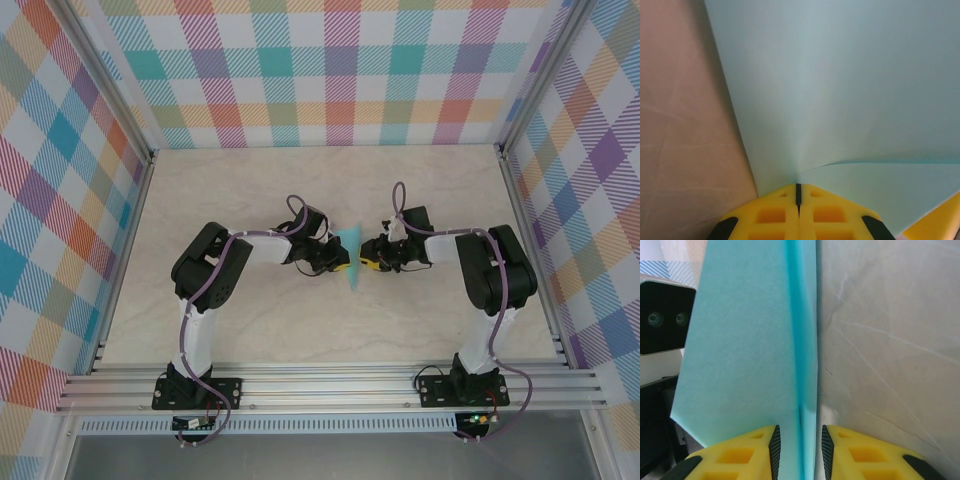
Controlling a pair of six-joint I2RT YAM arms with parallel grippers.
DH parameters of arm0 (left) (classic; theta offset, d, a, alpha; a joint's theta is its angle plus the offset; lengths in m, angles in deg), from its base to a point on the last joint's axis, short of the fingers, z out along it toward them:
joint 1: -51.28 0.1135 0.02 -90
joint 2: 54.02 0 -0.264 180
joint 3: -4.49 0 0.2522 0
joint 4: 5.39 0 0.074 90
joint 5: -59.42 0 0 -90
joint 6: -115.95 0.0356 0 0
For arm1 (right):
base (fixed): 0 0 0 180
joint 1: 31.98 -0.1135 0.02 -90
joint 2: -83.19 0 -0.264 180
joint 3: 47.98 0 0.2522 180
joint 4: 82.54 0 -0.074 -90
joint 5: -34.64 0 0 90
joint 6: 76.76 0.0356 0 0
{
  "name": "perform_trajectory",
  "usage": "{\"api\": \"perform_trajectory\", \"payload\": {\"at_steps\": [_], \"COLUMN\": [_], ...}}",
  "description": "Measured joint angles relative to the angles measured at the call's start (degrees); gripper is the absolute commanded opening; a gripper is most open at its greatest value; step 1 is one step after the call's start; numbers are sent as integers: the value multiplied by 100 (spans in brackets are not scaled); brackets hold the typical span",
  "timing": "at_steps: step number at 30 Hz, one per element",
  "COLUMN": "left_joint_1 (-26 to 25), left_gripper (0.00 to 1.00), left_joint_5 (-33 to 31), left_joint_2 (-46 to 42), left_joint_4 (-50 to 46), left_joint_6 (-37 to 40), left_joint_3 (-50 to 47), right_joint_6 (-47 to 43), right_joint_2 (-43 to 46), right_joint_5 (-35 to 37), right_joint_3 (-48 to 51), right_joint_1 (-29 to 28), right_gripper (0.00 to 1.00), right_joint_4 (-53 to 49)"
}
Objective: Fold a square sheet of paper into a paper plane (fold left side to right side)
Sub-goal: Fold the wing for the fifth time at the center of the table.
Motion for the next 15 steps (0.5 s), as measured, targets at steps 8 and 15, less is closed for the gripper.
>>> {"api": "perform_trajectory", "payload": {"at_steps": [8,15], "left_joint_1": [0,0], "left_gripper": [0,0], "left_joint_5": [-13,-15], "left_joint_2": [0,0], "left_joint_4": [-9,-13], "left_joint_6": [22,22], "left_joint_3": [0,0], "right_joint_6": [31,20], "right_joint_2": [-7,-48], "right_joint_5": [-74,-57], "right_joint_3": [-17,-175], "right_joint_1": [0,0], "right_gripper": [39,41], "right_joint_4": [103,103]}}
